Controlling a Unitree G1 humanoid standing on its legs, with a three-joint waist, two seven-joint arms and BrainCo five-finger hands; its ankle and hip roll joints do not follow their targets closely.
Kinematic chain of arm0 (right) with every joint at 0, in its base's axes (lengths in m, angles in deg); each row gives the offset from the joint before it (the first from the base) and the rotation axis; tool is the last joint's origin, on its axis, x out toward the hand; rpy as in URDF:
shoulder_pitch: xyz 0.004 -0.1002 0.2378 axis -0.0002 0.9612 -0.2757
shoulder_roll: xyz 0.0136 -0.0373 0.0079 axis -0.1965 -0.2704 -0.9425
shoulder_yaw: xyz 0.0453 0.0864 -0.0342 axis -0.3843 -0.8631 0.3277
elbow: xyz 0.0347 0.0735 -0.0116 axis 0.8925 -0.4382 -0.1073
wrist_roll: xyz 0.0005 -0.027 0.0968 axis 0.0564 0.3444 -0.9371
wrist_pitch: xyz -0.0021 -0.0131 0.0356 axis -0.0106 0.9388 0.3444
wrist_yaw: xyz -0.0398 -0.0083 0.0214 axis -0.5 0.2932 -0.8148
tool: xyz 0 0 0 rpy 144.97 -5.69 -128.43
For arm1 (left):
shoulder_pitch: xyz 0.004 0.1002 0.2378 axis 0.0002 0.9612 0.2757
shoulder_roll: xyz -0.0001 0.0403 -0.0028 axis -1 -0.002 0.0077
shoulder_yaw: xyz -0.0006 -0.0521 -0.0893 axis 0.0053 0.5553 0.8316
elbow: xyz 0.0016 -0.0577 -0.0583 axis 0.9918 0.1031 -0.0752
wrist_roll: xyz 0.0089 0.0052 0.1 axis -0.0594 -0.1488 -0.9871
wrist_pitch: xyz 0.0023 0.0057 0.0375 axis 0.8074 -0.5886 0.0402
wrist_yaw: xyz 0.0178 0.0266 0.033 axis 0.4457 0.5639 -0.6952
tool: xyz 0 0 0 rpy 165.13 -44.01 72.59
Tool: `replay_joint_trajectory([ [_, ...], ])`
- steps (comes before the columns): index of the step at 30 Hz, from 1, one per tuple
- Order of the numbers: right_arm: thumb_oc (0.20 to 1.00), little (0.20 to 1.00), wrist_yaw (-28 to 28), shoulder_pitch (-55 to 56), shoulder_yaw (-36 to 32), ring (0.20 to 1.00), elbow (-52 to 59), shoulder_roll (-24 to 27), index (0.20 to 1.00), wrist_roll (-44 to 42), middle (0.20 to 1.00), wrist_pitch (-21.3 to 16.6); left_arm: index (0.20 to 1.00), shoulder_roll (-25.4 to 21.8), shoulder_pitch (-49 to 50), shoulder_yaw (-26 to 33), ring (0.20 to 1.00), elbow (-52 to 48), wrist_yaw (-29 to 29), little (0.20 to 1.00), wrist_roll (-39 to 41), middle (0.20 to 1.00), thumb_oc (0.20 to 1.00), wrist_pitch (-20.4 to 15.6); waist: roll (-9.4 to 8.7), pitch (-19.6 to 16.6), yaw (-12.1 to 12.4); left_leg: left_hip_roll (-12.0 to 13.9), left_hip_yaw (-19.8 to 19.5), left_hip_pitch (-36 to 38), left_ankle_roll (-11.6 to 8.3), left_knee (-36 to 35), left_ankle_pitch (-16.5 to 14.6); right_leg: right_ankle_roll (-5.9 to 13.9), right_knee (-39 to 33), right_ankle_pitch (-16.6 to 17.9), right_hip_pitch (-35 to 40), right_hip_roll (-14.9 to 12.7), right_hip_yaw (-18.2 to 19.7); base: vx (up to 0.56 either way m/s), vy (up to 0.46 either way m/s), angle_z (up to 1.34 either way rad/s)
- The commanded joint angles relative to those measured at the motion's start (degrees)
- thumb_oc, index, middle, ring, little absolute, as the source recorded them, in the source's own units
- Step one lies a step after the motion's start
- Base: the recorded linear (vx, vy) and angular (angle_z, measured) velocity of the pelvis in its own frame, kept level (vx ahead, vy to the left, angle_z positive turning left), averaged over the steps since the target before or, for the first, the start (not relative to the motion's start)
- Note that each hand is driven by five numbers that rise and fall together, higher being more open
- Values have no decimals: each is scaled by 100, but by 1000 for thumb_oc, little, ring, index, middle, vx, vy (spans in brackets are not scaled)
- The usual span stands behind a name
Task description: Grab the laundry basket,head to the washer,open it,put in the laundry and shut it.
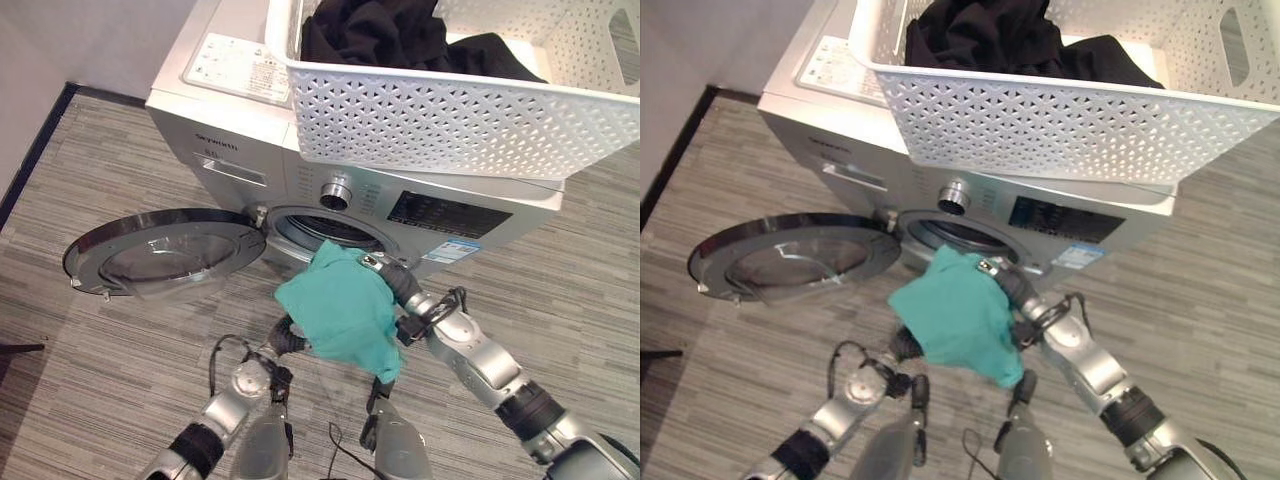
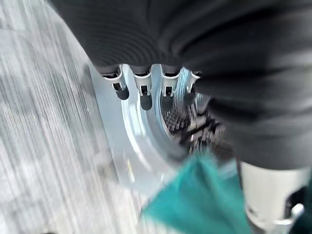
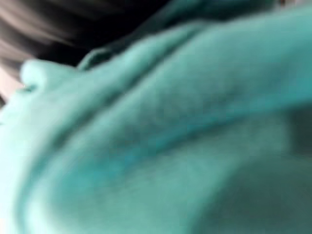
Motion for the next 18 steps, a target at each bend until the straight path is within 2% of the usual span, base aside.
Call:
replay_joint_trajectory([
  [1,200,200,206,84,-211,200,626,60,200,161,200,-212,1000,-104,183,-149,1000,-941,-442,1000,581,1000,1000,-266,-89,-322,107,453,202,250,-60,65,-521,228,203,99,-539,-444,449,7,-19,7],
  [8,200,200,128,308,-534,200,678,-75,200,298,200,-247,1000,-190,192,-255,1000,-1465,-643,1000,844,1000,1000,-264,-114,-374,84,433,162,138,-82,99,-480,238,134,145,-494,-482,372,5,-27,12],
  [18,200,200,-24,172,-413,200,684,-380,200,349,200,-312,1000,240,-437,-699,1000,-1130,-465,1000,751,1000,1000,-312,-215,-419,-8,451,185,184,-77,-1,-471,231,169,115,-538,-440,458,1,-4,1],
])
